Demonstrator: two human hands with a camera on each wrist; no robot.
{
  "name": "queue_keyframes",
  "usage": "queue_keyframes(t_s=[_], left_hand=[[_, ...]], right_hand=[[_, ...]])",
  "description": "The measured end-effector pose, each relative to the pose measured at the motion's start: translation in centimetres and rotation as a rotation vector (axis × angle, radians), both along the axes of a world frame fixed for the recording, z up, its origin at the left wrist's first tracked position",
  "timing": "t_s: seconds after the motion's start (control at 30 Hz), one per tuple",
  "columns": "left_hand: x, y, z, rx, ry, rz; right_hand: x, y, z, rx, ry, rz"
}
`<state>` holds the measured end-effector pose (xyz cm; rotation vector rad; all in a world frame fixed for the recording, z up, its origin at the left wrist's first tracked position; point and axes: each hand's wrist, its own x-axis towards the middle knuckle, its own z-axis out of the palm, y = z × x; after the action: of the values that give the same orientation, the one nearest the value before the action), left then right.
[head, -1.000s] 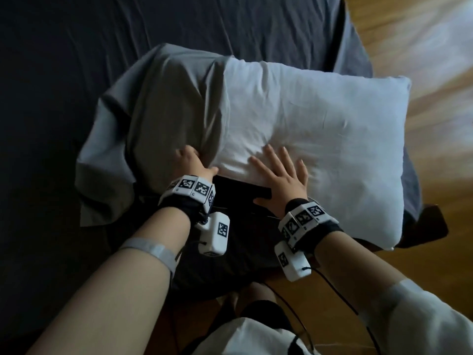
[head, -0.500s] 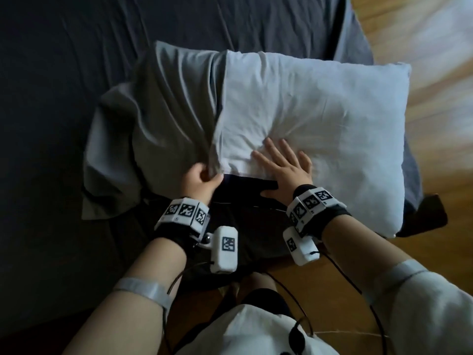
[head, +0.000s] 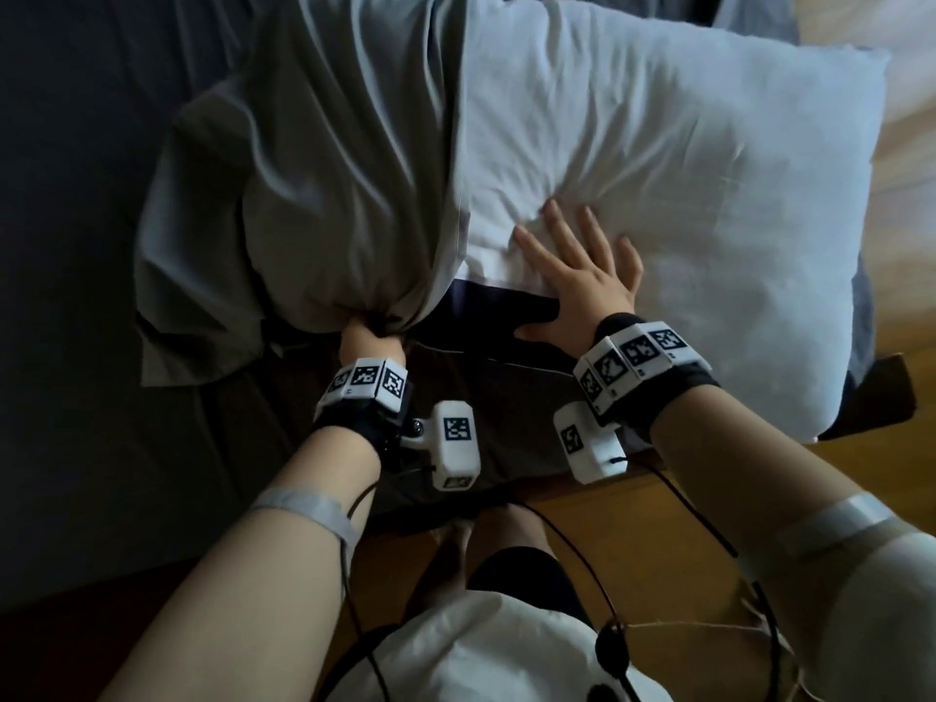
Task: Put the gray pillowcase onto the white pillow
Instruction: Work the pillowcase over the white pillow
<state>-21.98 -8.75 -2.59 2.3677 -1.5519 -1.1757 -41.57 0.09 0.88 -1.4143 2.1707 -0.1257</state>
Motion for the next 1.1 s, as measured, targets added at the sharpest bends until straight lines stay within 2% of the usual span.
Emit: queue_keyframes(t_s=[0.1, 0.2, 0.27, 0.33, 0.4, 0.43, 0.47, 0.53, 0.6, 0.73, 0.87, 0.97, 1.1], left_hand=[[-0.3, 2.0, 1.2, 0.101, 0.143, 0.065], [-1.8, 5.9, 2.0, 0.318, 0.3, -0.021], [-2.0, 6.1, 2.2, 0.399, 0.299, -0.084], [-1.8, 4.4, 3.1, 0.414, 0.199, -0.226], [-1.6, 1.9, 5.0, 0.337, -0.02, -0.496], [-1.9, 0.8, 6.1, 0.243, -0.069, -0.57], [-2.4, -0.4, 7.1, 0.136, -0.039, -0.597], [-4.2, -2.2, 8.5, -0.045, 0.089, -0.544], [-6.3, -3.3, 8.4, -0.153, 0.103, -0.52], [-9.2, -3.5, 7.3, -0.162, 0.042, -0.538], [-10.2, -2.9, 6.9, -0.146, -0.005, -0.478], [-10.0, -3.1, 6.8, -0.174, -0.049, -0.572], [-9.2, -2.9, 6.6, -0.221, 0.101, -0.606]], right_hand=[[0.0, -0.8, 0.2, 0.013, 0.008, 0.001], [-0.4, -1.0, 0.3, 0.023, 0.039, -0.019], [-1.0, -0.6, 0.4, 0.044, 0.065, 0.01], [-1.4, -0.2, 0.6, 0.062, 0.064, 0.049], [-1.4, 0.0, 0.7, 0.062, 0.055, 0.066], [-1.2, 0.1, 0.6, 0.059, 0.049, 0.064], [-1.0, 0.0, 0.5, 0.05, 0.044, 0.056], [-0.9, 0.1, 0.3, 0.035, 0.038, 0.041], [-0.9, 0.3, 0.1, 0.039, 0.036, 0.041], [-0.9, 0.6, -0.2, -0.009, 0.028, 0.036], [-0.9, 0.7, -0.6, -0.038, 0.018, 0.03], [-0.8, 0.9, -0.7, -0.048, 0.035, 0.032], [-0.7, 1.1, -0.6, -0.059, 0.049, 0.029]])
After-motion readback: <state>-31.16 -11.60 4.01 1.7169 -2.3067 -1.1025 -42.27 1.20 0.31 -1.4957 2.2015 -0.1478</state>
